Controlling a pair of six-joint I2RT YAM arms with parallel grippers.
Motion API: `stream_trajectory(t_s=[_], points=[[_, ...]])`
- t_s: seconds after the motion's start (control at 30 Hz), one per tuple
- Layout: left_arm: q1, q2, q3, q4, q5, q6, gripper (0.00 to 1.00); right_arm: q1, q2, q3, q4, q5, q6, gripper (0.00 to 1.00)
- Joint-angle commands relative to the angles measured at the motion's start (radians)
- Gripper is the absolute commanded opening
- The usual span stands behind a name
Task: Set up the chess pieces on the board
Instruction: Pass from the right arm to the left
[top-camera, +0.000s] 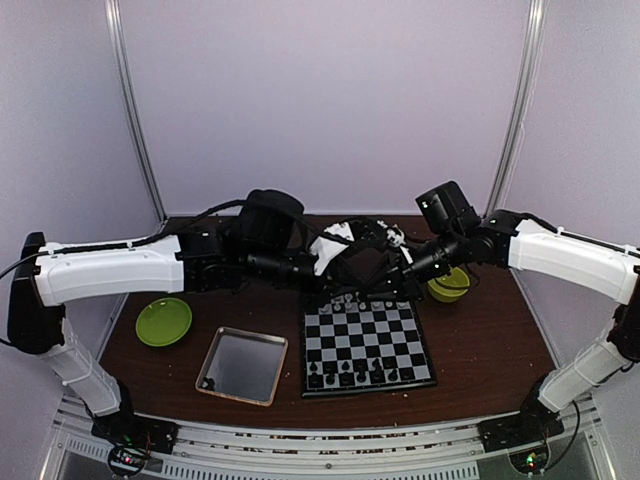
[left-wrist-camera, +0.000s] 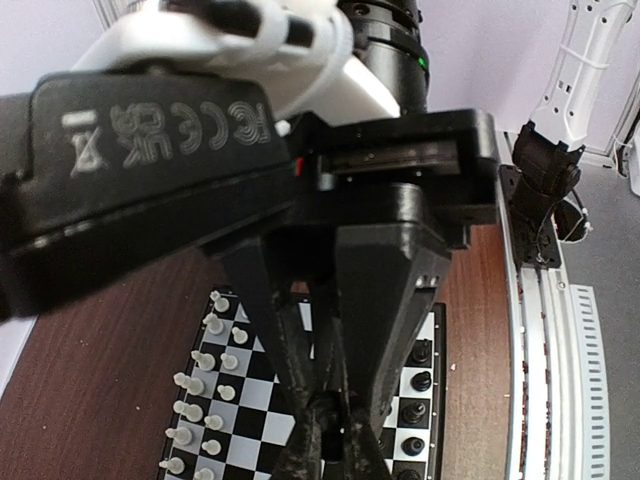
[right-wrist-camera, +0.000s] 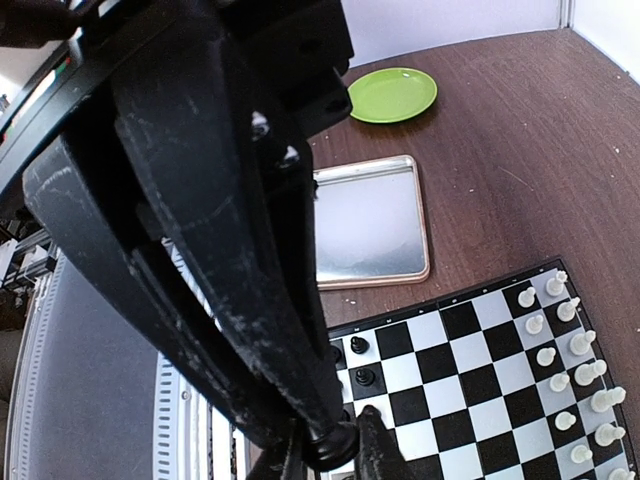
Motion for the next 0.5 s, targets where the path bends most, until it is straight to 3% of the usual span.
stream_trajectory(t_s=[0.0,0.13,0.27,0.47], points=[[0.0,0.02,0.035,-0.008,-0.019,0.006,0.0,-0.011,-0.039,-0.006,0.019,-0.006,-0.014,0.18],[0.002,0.083,0.135,-0.125,-0.067,0.02,0.0,-0.053,-0.073,-0.026,-0.049,0.037,-0.099,0.36],[0.015,0.171,0.251,-0.257,-0.093,0.045,0.0,-0.105,-0.102,-0.071,-0.206,0.18,-0.255,0.49],[0.035,0.315,0.401,-0.444,-0.077,0.098,0.0,-0.304,-0.193,-0.167,-0.239,0.113,-0.295,0.52]])
